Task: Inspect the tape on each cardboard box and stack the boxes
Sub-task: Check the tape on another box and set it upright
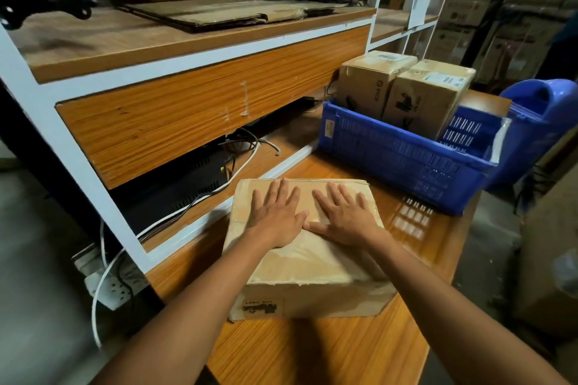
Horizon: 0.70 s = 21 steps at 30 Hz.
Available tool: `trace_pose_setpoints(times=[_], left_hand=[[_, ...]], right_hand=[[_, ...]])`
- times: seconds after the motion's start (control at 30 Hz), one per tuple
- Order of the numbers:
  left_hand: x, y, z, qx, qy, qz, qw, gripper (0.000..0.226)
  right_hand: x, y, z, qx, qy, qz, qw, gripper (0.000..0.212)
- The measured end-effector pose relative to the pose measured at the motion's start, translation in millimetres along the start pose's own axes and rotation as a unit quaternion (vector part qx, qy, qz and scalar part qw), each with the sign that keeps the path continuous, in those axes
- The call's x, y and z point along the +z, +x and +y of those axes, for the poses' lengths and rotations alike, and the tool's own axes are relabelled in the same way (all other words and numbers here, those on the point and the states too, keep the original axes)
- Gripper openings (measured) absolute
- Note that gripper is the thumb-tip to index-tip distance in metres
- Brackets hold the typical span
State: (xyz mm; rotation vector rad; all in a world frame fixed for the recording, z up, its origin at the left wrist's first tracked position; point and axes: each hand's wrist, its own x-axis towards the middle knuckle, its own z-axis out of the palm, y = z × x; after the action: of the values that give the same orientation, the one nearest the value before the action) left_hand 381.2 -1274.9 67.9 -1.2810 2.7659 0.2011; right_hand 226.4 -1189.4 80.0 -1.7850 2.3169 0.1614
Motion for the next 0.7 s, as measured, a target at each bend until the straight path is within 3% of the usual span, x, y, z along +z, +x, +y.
trace_pose_setpoints(times=[0.13,0.3,0.37,0.43,0.53,0.7], left_hand=[[-10,1,3,-0.014,-0.007,-0.039,0.999,0.068],[-15,-7,21,0.006,-0.085,0.01,0.996,0.076],[-6,-12,29,0.036,-0.1,0.003,0.994,0.075],[2,-14,32,0.05,-0.043,-0.011,0.998,0.07],[4,-11,32,0.045,-0.013,-0.031,0.998,0.066],[-2,-22,39,0.034,-0.012,0.001,0.999,0.064]], right_hand=[[-18,3,2,-0.01,0.018,-0.031,0.999,0.094],[-51,-14,30,-0.013,0.153,-0.012,0.988,0.051],[-44,-24,34,0.008,0.118,0.005,0.993,0.049],[-25,-32,33,0.003,0.036,0.029,0.999,0.053],[-8,-36,33,-0.028,0.025,0.051,0.998,0.058],[-10,-58,21,-0.005,0.06,0.136,0.989,0.029]])
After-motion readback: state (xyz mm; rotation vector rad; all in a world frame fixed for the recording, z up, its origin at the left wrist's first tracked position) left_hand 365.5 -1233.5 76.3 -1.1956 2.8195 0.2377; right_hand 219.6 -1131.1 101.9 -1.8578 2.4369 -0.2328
